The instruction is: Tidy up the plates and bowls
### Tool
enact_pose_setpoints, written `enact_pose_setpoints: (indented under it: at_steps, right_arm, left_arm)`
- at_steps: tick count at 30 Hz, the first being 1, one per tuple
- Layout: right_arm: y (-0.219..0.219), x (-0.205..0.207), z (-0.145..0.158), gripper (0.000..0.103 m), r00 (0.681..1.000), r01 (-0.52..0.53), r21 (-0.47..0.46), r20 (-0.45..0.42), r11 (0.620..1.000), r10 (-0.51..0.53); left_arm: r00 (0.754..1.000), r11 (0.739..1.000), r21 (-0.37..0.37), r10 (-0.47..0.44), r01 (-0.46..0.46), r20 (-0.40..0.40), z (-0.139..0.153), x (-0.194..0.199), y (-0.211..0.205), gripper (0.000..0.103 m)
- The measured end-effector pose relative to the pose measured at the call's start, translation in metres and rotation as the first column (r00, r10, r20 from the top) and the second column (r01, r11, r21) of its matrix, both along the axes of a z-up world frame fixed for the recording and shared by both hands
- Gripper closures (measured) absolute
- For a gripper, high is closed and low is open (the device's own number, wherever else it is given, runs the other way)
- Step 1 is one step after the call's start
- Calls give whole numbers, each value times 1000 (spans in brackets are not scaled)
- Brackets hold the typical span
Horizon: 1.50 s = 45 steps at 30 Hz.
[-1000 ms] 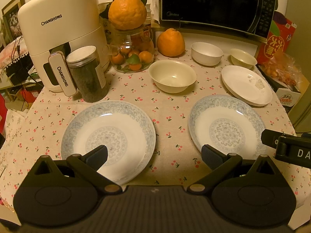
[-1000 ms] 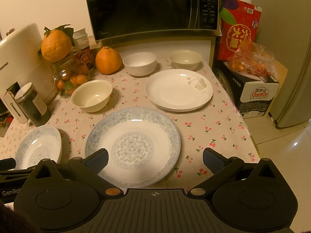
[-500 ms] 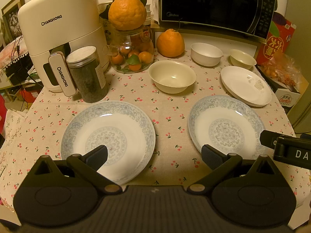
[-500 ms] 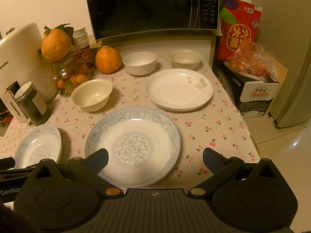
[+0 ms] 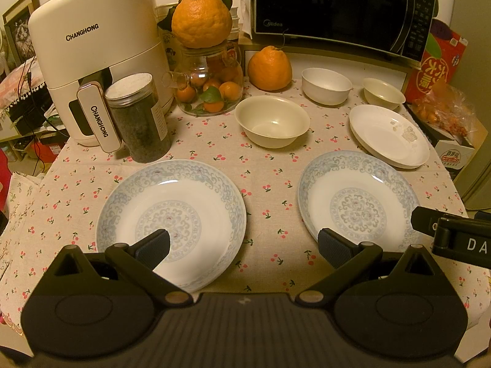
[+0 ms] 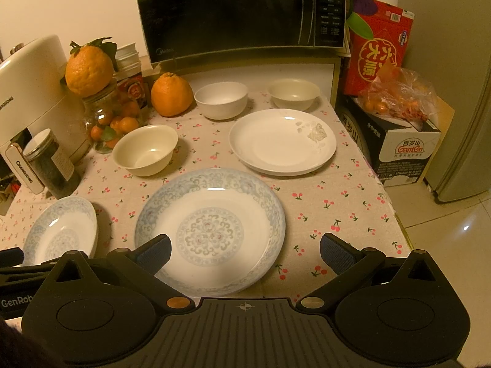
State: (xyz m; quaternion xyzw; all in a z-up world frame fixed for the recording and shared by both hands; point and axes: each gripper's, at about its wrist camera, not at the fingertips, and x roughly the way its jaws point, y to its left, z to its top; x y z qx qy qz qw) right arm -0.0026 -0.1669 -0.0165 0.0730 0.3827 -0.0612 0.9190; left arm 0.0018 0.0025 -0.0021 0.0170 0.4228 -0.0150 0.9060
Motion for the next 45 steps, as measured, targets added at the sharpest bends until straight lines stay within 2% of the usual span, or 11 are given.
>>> enact_pose_setpoints:
  at_steps: [16,19,24,30,33,36,38,39,41,43,45]
  right_arm:
    - [1,0,0,0,1000,-1,-4,0,1000,1]
    - [-1,1,-1,0,1000,-3,3,-8,1000,3]
    - [-8,14,-2,0,998,-17,7,-54,1000,17]
    - [-27,40,4,0,988,-40,112,-143,993,55]
    - [-42,59,-1,0,982,-25,160,-181,987,54]
    - [-62,72,-14,1,983,-17,279,-173,960,67]
    - [-74,78,-28,3,984,-7,351,-164,936,69]
    - [-80,80,-36,8,983,7,375,-175,927,63]
    - [-87,84,-46,17,976,32,419,-210,908,62]
    - [-91,85,-51,33,975,30,453,-210,891,74]
    - [-93,87,-54,45,975,33,463,-210,886,73]
  left_arm:
    - [1000,1000,-4,-9,9,0,2,1,1,0]
    - [999,999,-11,-52,51,-13,2,8,0,0]
    - [994,994,-8,-111,111,-12,-1,22,0,0]
    - [984,982,-73,-176,175,-13,-1,42,2,3]
    - [979,966,-175,-199,189,-41,-7,55,7,11]
    - [974,949,-245,-219,199,-54,-16,64,7,20]
    - [969,938,-279,-236,208,-69,-24,69,5,32]
    - [966,933,-292,-245,212,-79,-28,72,4,35]
    - [961,925,-316,-257,213,-104,-36,76,0,48]
    - [958,919,-341,-255,199,-129,-44,80,-2,57]
    - [958,916,-359,-245,178,-151,-50,84,-2,65]
